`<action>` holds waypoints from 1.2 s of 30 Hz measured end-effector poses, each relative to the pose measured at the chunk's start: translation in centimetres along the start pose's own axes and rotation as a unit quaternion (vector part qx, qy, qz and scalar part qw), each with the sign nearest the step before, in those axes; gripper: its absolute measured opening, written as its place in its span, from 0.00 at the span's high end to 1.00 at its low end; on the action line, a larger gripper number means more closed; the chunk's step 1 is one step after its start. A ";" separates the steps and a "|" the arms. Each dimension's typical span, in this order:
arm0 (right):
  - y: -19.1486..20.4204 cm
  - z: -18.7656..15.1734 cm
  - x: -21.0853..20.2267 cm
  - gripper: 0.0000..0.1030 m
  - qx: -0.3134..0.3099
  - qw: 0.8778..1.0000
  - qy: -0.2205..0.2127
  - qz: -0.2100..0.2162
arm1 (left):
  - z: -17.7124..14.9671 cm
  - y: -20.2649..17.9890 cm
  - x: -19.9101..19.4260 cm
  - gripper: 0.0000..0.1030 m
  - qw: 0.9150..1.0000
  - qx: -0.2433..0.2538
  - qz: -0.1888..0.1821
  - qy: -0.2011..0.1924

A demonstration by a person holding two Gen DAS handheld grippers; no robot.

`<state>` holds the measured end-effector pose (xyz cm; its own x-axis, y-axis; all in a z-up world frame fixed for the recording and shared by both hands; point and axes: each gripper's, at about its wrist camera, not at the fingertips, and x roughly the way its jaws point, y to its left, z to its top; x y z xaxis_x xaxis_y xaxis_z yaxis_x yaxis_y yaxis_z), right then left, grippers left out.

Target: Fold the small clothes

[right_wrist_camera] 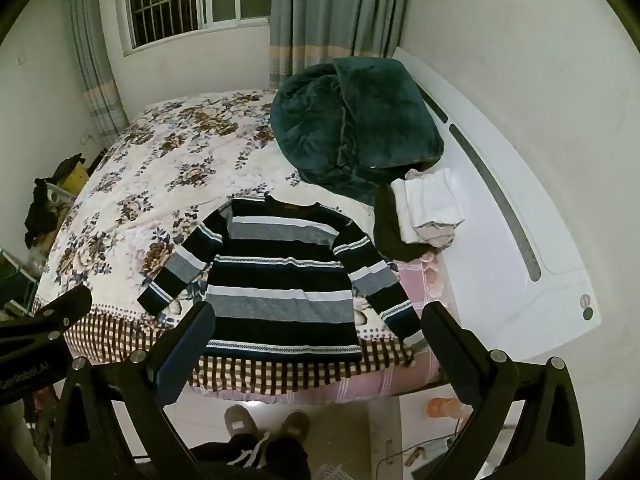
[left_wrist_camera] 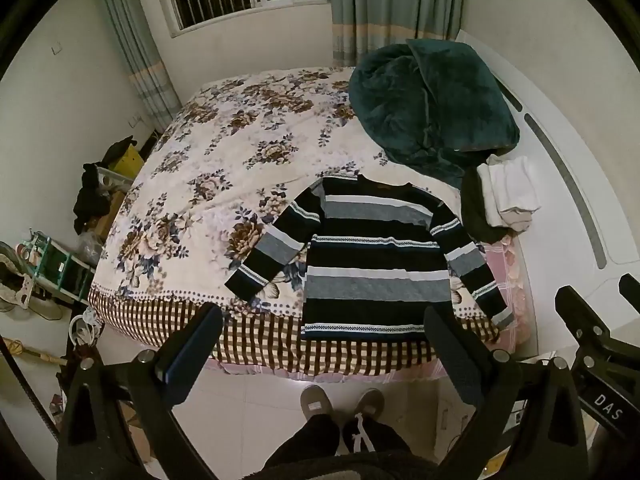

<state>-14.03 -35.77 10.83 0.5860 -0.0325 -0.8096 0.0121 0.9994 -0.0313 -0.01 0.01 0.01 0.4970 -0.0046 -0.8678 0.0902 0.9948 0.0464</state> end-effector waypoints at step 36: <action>0.9 0.4 -1.2 0.00 -0.002 1.000 -0.007 -0.001 | 0.0 0.0 0.0 0.00 1.000 0.001 0.002 -0.006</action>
<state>-14.40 -34.85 11.98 0.5967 -0.0338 -0.8018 0.0098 0.9993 -0.0349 -0.02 -0.01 0.02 0.5078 -0.0028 -0.8615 0.0899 0.9947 0.0498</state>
